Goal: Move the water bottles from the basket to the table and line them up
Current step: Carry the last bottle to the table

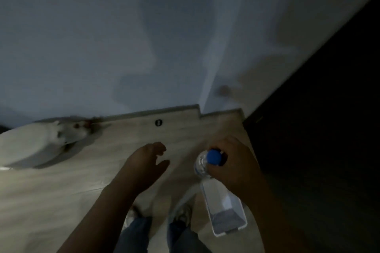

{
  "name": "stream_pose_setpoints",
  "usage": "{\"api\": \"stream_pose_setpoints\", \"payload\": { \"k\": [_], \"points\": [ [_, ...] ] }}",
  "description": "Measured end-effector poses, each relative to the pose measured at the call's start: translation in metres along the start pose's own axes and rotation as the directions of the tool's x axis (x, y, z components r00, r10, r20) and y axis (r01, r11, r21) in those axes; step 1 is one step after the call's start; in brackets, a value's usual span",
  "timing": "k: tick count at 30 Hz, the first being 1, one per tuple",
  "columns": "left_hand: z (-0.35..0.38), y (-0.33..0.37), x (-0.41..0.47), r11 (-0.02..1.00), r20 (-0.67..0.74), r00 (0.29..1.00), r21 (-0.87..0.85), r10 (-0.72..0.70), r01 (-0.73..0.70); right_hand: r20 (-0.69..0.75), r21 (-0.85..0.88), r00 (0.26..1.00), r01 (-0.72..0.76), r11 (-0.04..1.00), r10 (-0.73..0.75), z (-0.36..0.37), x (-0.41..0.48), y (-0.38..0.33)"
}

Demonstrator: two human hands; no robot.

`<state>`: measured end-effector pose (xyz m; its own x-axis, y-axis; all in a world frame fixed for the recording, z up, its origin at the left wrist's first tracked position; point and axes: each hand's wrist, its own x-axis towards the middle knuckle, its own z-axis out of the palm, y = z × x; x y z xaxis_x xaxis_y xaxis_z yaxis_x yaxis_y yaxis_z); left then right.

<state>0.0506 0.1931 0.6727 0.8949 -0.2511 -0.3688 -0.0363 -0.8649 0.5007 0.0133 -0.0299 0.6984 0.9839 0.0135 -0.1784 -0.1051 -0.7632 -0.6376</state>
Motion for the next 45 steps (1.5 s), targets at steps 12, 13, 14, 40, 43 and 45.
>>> {"api": "stream_pose_setpoints", "payload": {
  "k": [12,13,14,40,43,45],
  "points": [
    [-0.112,-0.133,-0.167,0.933,-0.298,0.890,-0.216,-0.345,0.290,0.249,-0.072,0.836,0.519,0.852,-0.488,0.059,0.013,-0.241],
    [-0.120,-0.149,-0.186,0.919,-0.315,0.870,-0.237,-0.379,0.314,0.260,-0.056,0.814,0.550,0.834,-0.519,0.071,0.009,-0.262],
    [-0.128,-0.165,-0.206,0.905,-0.331,0.849,-0.260,-0.411,0.336,0.269,-0.037,0.791,0.578,0.815,-0.549,0.084,0.005,-0.283],
    [-0.268,-0.471,-0.461,0.558,-0.475,0.300,-0.636,-0.827,0.533,0.477,0.401,0.160,0.835,0.376,-0.864,0.393,-0.047,-0.697],
    [-0.296,-0.502,-0.466,0.528,-0.485,0.238,-0.645,-0.842,0.553,0.478,0.434,0.084,0.843,0.318,-0.874,0.421,-0.038,-0.743],
    [-0.309,-0.521,-0.469,0.510,-0.488,0.202,-0.656,-0.849,0.557,0.469,0.455,0.032,0.848,0.273,-0.882,0.439,-0.034,-0.771]
  ]
}}
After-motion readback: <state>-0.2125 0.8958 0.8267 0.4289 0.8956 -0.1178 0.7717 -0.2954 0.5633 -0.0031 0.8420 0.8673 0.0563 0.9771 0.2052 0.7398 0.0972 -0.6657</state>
